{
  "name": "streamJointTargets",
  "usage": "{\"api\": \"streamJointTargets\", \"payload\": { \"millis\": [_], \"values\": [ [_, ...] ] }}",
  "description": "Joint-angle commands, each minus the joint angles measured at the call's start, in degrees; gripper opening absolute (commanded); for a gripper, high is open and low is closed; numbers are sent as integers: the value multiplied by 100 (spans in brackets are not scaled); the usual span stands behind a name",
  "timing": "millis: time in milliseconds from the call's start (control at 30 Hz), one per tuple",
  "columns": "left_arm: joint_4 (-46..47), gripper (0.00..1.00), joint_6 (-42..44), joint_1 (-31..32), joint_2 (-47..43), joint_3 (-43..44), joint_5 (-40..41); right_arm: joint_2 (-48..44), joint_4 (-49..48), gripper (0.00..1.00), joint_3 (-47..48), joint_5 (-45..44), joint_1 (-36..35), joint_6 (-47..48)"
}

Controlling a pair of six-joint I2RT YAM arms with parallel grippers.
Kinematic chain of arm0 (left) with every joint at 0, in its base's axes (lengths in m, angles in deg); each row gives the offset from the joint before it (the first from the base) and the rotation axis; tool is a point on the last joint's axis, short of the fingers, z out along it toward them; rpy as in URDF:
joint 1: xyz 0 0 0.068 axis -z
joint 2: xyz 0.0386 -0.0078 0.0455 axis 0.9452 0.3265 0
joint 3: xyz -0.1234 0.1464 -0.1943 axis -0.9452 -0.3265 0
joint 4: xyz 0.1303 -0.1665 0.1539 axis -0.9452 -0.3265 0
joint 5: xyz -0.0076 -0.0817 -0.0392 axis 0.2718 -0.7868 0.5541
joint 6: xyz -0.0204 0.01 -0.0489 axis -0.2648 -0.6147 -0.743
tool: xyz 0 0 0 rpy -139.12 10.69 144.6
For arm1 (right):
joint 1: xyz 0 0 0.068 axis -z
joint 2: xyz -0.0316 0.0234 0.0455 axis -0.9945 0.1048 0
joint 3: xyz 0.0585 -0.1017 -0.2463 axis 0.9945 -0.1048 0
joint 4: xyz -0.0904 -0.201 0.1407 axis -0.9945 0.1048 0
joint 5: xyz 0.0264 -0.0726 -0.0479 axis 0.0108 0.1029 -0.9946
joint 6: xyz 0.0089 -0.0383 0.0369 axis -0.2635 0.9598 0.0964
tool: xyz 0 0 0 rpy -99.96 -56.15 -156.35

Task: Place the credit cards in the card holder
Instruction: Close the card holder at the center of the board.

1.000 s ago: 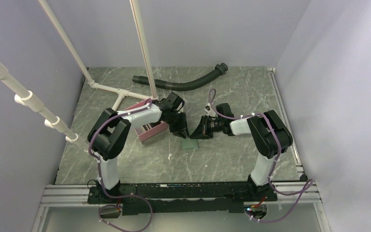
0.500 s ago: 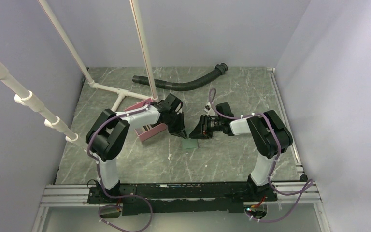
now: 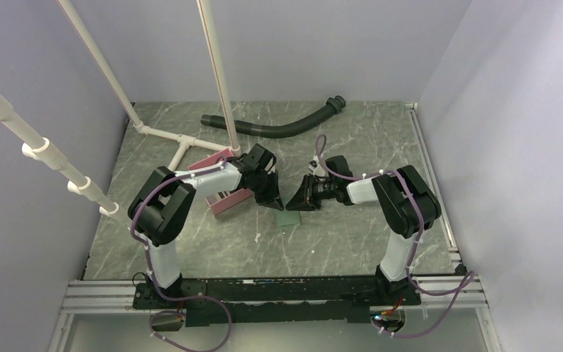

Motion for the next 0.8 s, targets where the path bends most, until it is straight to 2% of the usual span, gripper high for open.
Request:
{"api": "streamJointTargets", "payload": {
  "millis": [0,100,200,267,367,433,533,667,767],
  "values": [
    [331,0,17,136,8,-138,96,364,10,18,127,-566,-293,104],
    [284,0,52,131,7,-142,125,414,-109,17,181,-501,-298,29],
    [277,0,72,136,-6,-158,153,439,-48,10,271,-522,-309,49],
    [248,0,87,133,-6,-143,150,445,61,0,317,-540,-310,97],
    [190,1,126,136,-131,-111,137,348,61,0,165,-609,-305,86],
    [107,6,143,103,-264,-69,198,349,31,0,91,-624,-310,70],
    [62,8,159,-2,-402,-42,235,375,-79,0,19,-565,-310,-11],
    [-57,1,238,-92,-261,56,255,227,-80,0,-63,-604,-309,-64],
    [8,0,204,-98,-189,22,261,170,-54,0,-79,-540,-310,-168]
  ]
}}
